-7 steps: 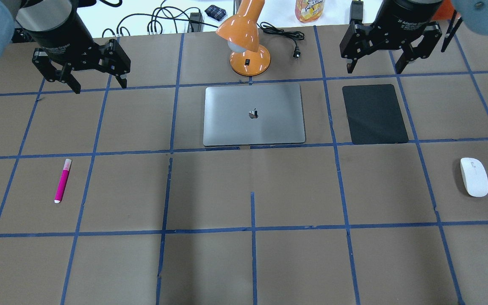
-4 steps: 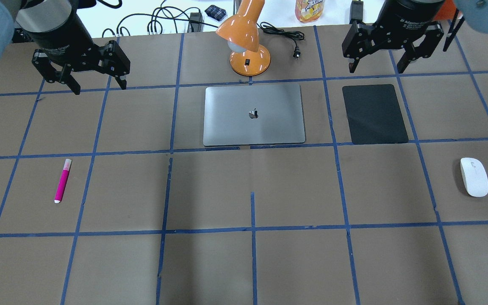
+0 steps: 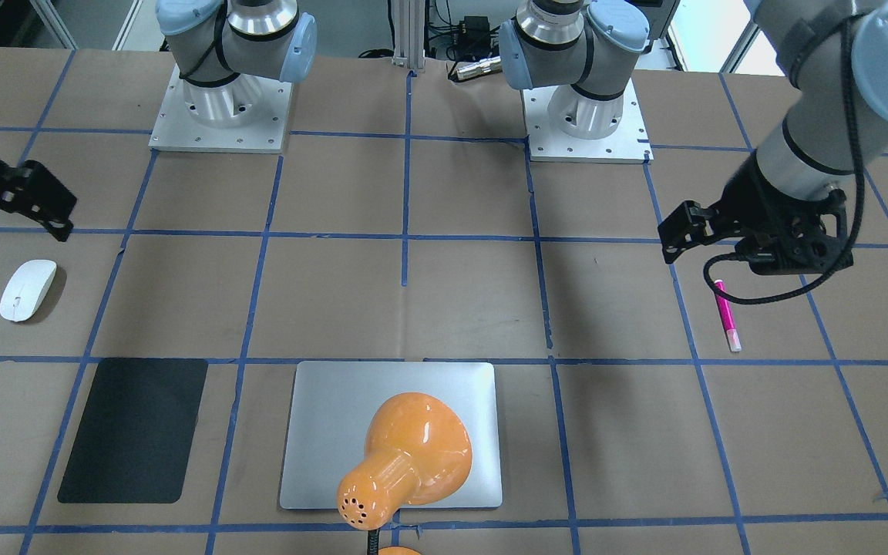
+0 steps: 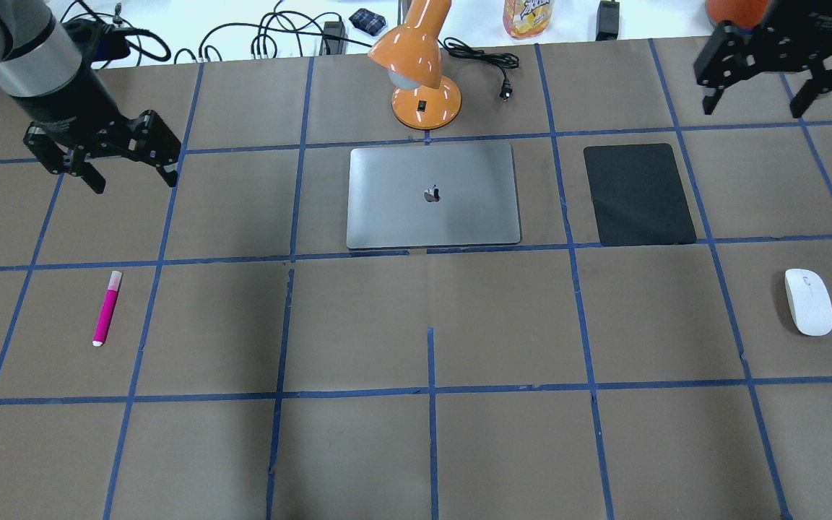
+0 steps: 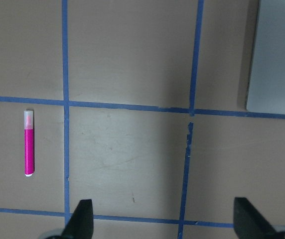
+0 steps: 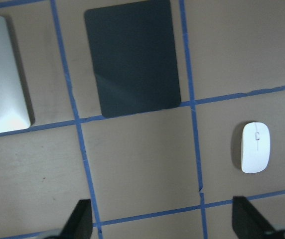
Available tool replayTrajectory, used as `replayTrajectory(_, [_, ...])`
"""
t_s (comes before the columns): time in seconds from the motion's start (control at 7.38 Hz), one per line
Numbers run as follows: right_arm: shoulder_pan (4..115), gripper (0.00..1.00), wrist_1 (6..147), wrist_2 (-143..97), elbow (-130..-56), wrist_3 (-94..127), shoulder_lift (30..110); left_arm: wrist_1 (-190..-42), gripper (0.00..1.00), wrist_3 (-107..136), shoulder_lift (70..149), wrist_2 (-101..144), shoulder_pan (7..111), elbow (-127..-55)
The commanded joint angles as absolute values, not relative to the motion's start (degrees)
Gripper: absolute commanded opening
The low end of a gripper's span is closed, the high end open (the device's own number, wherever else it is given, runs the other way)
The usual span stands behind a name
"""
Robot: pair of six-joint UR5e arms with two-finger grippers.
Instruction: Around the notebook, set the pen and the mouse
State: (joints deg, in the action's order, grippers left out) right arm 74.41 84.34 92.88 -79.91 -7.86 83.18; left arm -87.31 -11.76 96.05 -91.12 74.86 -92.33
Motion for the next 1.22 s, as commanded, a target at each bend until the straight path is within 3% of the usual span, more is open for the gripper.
replayTrajectory(0.0, [65.42,1.0,84.11,92.55,-80.59,-22.18,82.53,-78.28,1.0,-22.54,96.85,-91.14,62.89,-102.78])
replayTrajectory(0.41, [54.8,1.0,88.47,92.2,-88.55,-32.42,80.86,-51.68,1.0,-37.87,100.36,-90.79,53.89,-117.47])
replayTrajectory(1.08, [48.26,1.0,112.38,92.29,-107.29,-38.67,77.79,-46.76,1.0,-37.88,102.74,-91.23,53.7,-119.44])
